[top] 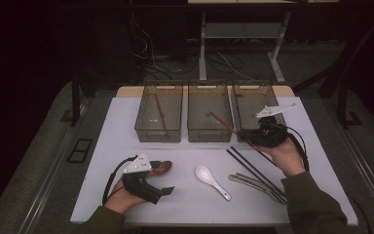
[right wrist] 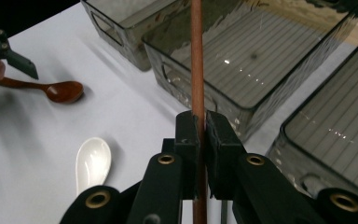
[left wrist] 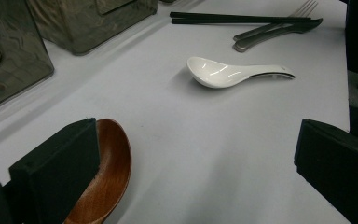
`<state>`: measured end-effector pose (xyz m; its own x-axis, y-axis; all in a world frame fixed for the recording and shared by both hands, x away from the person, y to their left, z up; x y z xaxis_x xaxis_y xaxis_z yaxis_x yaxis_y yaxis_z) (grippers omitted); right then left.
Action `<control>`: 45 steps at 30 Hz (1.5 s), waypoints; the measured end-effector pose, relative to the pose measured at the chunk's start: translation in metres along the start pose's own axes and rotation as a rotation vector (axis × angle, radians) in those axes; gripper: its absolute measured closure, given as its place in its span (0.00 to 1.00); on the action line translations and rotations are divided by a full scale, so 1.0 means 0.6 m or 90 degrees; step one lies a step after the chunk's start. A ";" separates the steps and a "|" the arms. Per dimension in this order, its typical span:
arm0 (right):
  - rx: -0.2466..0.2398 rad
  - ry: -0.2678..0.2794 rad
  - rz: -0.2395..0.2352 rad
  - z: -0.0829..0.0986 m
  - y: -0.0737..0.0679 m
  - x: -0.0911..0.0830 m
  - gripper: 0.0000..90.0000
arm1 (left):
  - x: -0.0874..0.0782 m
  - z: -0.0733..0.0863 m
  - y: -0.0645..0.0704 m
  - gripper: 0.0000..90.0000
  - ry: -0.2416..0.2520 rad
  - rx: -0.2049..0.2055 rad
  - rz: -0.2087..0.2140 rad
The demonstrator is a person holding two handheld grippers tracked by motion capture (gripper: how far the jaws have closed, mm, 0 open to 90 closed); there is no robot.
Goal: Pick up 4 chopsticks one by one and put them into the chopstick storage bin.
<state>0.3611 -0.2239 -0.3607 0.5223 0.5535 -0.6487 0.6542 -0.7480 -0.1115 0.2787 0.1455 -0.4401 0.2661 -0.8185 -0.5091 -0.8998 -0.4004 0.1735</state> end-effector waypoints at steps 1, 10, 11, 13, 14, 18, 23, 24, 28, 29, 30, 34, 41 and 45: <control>-0.003 0.002 0.002 -0.003 -0.001 0.002 0.93 | 0.000 0.000 0.000 0.00 0.000 0.001 0.001; -0.003 0.005 -0.007 -0.030 -0.010 0.023 0.93 | 0.000 -0.002 0.000 0.00 0.003 -0.002 0.008; -0.006 0.006 -0.007 -0.032 -0.011 0.025 0.93 | 0.000 -0.002 0.000 0.00 0.005 -0.002 0.008; -0.006 0.003 -0.006 -0.036 -0.013 0.032 0.93 | 0.001 -0.002 0.000 0.00 0.005 -0.002 0.009; -0.005 0.000 -0.006 -0.038 -0.014 0.035 0.93 | 0.001 -0.002 0.000 0.00 0.006 -0.002 0.009; -0.006 -0.006 -0.008 -0.048 -0.017 0.046 0.93 | 0.000 -0.002 0.000 0.00 0.005 -0.001 0.010; -0.014 -0.007 -0.008 -0.067 -0.025 0.055 0.93 | 0.001 -0.003 0.000 0.00 0.002 0.000 0.012; -0.017 -0.007 -0.009 -0.071 -0.027 0.057 0.93 | 0.001 -0.003 0.001 0.00 0.003 0.000 0.011; -0.022 -0.010 -0.009 -0.090 -0.037 0.068 0.93 | 0.001 -0.003 0.001 0.00 0.005 -0.001 0.012; -0.022 -0.012 -0.008 -0.095 -0.039 0.071 0.93 | 0.001 -0.003 0.001 0.00 0.005 -0.001 0.013; -0.027 -0.011 -0.009 -0.100 -0.040 0.075 0.93 | 0.001 -0.003 0.001 0.00 0.006 -0.002 0.013; -0.031 -0.015 -0.010 -0.118 -0.048 0.088 0.93 | 0.000 -0.003 0.000 0.00 0.009 -0.003 0.012; -0.036 -0.022 -0.012 -0.148 -0.061 0.111 0.93 | 0.001 -0.004 0.001 0.00 0.013 -0.009 0.013; -0.044 -0.027 -0.012 -0.161 -0.067 0.125 0.93 | -0.001 -0.003 0.000 0.00 0.016 -0.010 0.013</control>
<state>0.4267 -0.1169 -0.3318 0.4864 0.5506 -0.6784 0.7007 -0.7097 -0.0736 0.2795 0.1450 -0.4382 0.2567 -0.8365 -0.4842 -0.8998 -0.3897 0.1962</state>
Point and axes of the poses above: each handheld gripper's, and its own axes: x roughly forward along the jaws, z roughly out of its underside, y roughly to its right, the point moved 2 cm from there along x, roughly forward along the jaws, and after that the axes turned 5 degrees about z, right-handed, at the moved point
